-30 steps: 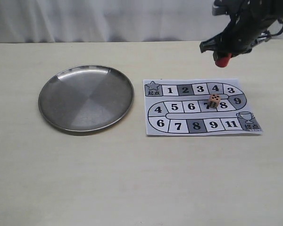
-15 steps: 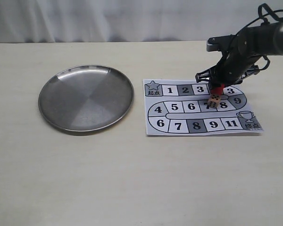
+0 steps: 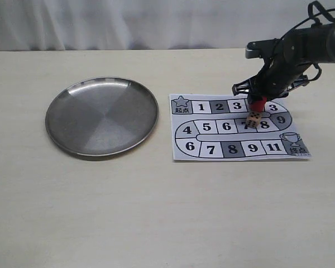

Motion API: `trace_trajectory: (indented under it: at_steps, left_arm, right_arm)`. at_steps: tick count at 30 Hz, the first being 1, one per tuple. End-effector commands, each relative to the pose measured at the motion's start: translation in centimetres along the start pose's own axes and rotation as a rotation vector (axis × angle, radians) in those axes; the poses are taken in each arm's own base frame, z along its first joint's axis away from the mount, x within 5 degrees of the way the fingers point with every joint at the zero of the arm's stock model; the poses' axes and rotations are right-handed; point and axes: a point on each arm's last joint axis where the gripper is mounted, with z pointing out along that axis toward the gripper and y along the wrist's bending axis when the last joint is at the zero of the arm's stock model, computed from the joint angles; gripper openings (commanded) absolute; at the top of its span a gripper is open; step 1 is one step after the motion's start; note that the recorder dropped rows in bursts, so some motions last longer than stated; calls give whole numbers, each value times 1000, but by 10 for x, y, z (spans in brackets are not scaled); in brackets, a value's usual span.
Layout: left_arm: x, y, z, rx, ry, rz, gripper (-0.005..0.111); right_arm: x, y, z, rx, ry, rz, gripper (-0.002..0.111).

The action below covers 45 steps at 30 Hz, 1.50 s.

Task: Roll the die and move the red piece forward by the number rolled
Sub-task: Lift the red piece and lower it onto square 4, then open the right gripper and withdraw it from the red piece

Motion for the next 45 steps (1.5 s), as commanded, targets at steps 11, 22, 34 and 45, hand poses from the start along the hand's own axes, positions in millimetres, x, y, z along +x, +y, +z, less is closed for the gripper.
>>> trace_trajectory:
  at_steps: [11,22,34,45]
  left_arm:
    - [0,0,0,3,-8,-1,0]
    - [0,0,0,3,-8,-1,0]
    - [0,0,0,3,-8,-1,0]
    - [0,0,0,3,-8,-1,0]
  right_arm:
    - [-35,-27,-119,36,-294,52,5]
    - [1,-39,-25,41,-81,77,5]
    - [18,-37,17,34,10,74,8]
    - [-4,-40,-37,41,-109,120,74]
